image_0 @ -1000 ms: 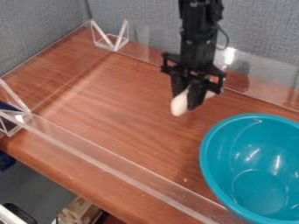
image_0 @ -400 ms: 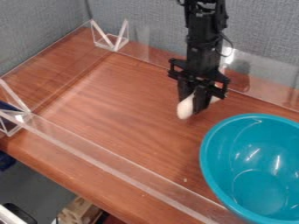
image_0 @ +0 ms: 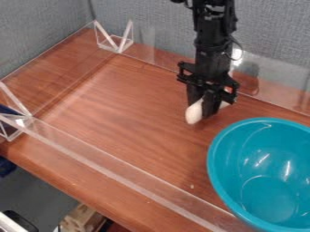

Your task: Put the mushroom in the blue bowl

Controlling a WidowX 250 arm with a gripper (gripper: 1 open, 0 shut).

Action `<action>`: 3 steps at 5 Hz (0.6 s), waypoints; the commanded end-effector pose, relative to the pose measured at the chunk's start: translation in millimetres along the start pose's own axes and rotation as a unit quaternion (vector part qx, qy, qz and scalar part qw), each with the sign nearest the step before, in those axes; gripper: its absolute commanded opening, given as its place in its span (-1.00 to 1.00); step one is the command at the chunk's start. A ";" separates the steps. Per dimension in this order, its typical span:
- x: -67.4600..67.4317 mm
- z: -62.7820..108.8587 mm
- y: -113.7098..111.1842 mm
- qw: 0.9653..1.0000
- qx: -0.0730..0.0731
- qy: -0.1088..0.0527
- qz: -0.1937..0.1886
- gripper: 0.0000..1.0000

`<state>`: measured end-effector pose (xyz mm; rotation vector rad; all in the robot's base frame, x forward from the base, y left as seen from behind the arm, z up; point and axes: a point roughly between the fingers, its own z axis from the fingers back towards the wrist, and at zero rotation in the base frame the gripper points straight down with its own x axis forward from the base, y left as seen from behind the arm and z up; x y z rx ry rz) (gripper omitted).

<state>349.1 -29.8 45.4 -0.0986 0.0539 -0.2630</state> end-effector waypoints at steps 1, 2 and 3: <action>12.4 22.1 -1.2 0.999 0.007 -0.042 -0.015 -1.00; 13.7 24.0 -1.2 0.999 0.007 -0.047 -0.021 -1.00; 15.3 25.4 -1.3 0.998 0.006 -0.052 -0.028 -1.00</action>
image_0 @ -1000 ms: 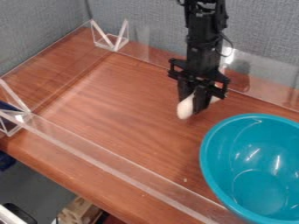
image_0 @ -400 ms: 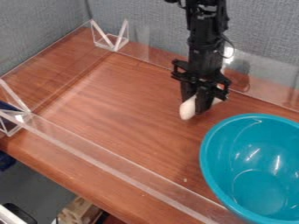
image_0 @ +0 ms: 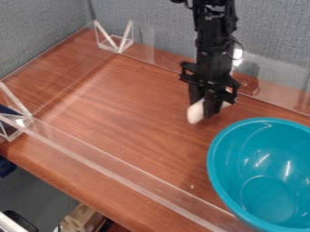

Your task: Put the mushroom in the blue bowl

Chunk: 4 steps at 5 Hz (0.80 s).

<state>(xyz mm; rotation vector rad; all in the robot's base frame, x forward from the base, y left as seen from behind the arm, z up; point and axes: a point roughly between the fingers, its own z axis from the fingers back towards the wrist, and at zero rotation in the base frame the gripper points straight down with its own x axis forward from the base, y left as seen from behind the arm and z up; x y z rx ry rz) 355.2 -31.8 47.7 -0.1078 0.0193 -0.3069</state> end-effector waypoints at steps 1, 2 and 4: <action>11.5 22.9 0.0 0.999 0.009 -0.040 -0.011 -1.00; 13.8 19.0 2.8 0.999 0.008 -0.040 -0.015 -1.00; 12.5 43.3 0.1 0.998 0.018 -0.064 -0.020 -1.00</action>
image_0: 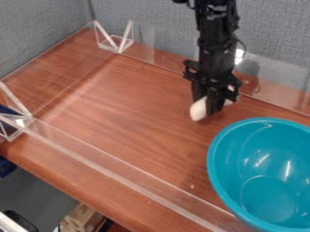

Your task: Put the mushroom in the blue bowl

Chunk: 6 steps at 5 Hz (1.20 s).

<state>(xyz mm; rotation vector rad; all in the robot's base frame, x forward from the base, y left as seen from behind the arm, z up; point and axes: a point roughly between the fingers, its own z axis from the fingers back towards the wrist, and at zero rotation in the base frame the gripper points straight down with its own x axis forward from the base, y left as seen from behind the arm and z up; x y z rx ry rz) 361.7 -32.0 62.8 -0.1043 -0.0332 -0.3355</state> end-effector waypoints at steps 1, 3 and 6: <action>4.8 60.7 -6.9 0.997 0.026 -0.070 -0.006 -1.00; -12.7 120.1 -47.6 0.992 0.037 -0.117 -0.024 -1.00; -12.5 88.0 -61.3 0.995 0.032 -0.094 0.005 -1.00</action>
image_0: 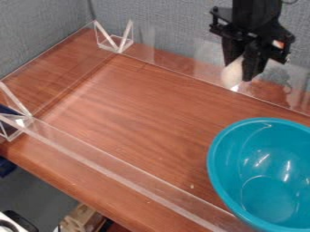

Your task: Put the mushroom in the blue bowl

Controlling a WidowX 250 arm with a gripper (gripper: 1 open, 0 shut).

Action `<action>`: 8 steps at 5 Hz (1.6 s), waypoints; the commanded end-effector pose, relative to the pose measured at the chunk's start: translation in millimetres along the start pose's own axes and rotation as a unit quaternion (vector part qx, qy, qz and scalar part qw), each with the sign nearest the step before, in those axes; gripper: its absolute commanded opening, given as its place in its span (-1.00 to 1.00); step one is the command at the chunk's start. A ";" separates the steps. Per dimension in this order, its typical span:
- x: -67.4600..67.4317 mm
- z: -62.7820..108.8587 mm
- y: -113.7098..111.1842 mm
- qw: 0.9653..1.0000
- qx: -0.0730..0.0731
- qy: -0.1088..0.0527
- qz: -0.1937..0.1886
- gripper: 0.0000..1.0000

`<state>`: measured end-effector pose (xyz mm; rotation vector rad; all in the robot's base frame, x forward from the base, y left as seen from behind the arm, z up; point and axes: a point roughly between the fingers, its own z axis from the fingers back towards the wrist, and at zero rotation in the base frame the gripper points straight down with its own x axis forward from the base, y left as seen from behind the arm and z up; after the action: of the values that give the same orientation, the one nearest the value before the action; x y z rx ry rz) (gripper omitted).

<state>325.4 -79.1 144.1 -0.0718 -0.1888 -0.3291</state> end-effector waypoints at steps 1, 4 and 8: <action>7.5 5.7 19.3 0.999 0.016 -0.017 0.041 -1.00; 25.8 -11.5 24.2 0.998 0.029 -0.010 0.062 -1.00; 26.1 5.1 49.2 0.992 0.051 -0.024 0.113 -1.00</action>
<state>363.4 -42.6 124.2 0.0021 -0.1618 -0.0970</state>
